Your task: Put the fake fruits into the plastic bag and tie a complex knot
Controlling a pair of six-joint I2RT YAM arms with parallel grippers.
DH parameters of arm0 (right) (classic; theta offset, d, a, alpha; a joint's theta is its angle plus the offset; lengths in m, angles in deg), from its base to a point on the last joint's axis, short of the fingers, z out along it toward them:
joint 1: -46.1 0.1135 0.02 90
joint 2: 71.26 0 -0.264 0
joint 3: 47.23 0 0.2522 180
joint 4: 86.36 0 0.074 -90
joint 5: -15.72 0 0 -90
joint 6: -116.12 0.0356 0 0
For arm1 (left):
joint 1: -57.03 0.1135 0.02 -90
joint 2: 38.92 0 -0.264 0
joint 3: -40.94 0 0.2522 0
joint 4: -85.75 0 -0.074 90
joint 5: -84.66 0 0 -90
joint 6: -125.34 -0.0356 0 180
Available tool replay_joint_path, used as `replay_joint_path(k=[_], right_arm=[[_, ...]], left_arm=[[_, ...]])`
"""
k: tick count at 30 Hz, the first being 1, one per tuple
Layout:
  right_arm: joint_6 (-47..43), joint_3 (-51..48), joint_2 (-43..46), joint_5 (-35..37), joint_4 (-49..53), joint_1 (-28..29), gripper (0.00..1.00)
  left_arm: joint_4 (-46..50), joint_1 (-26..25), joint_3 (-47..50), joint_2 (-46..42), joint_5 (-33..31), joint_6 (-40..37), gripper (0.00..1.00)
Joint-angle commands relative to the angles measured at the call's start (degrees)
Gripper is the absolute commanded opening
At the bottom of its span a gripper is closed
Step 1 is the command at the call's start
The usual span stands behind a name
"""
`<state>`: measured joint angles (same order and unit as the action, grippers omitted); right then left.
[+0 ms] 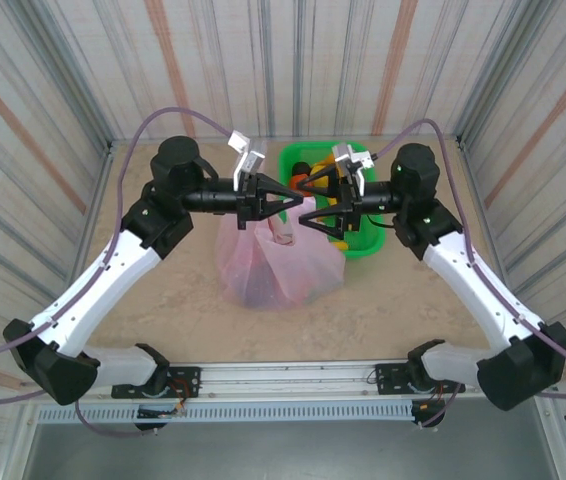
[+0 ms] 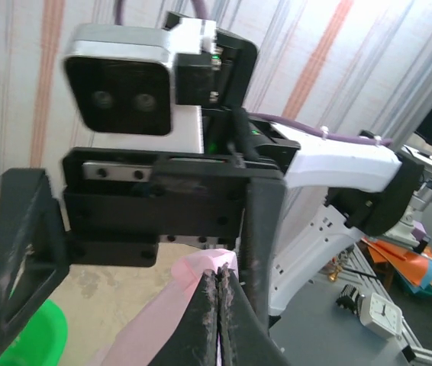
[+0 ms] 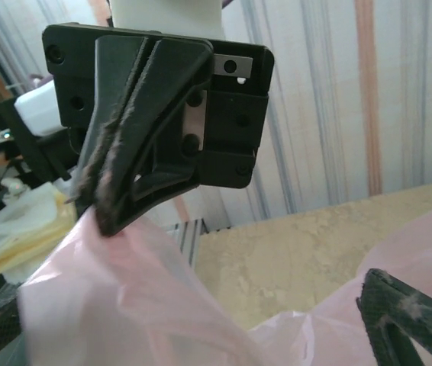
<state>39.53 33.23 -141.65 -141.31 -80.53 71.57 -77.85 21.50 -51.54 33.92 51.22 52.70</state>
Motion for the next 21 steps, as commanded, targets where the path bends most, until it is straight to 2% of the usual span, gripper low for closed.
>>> replay_joint_path(k=[1, 4, 7, 11, 12, 16, 21], right_arm=[[-1.1, 2.2, -2.1, -5.7, -3.3, 2.1, 0.84], [-0.8, 0.5, -2.2, -6.1, -5.3, 3.8, 0.55], [-0.7, -2.0, -1.3, -5.0, -6.6, 4.9, 0.31], [0.1, -6.4, -0.1, -2.3, -8.7, 5.7, 0.12], [0.6, -7.3, 0.0, -1.8, -9.5, 5.8, 0.09], [2.6, -12.6, 0.6, 1.8, -12.8, 6.4, 0.09], [3.9, -18.7, 1.2, 6.7, -14.5, 6.9, 0.17]], left_arm=[[-3.5, 1.1, -2.6, -1.5, 4.1, -2.8, 0.00], [-4.9, 2.1, -2.7, -1.2, 4.4, -2.3, 0.00], [-6.6, 3.1, -3.0, -0.8, 5.1, -1.1, 0.00], [-8.6, 4.3, -3.6, -0.4, 5.2, 0.4, 0.00], [-8.8, 4.6, -3.9, -0.4, 5.1, 0.7, 0.00], [-8.8, 5.3, -4.8, -0.2, 4.4, 0.8, 0.00], [-8.7, 6.0, -5.0, 0.1, 3.5, 1.4, 0.00]])
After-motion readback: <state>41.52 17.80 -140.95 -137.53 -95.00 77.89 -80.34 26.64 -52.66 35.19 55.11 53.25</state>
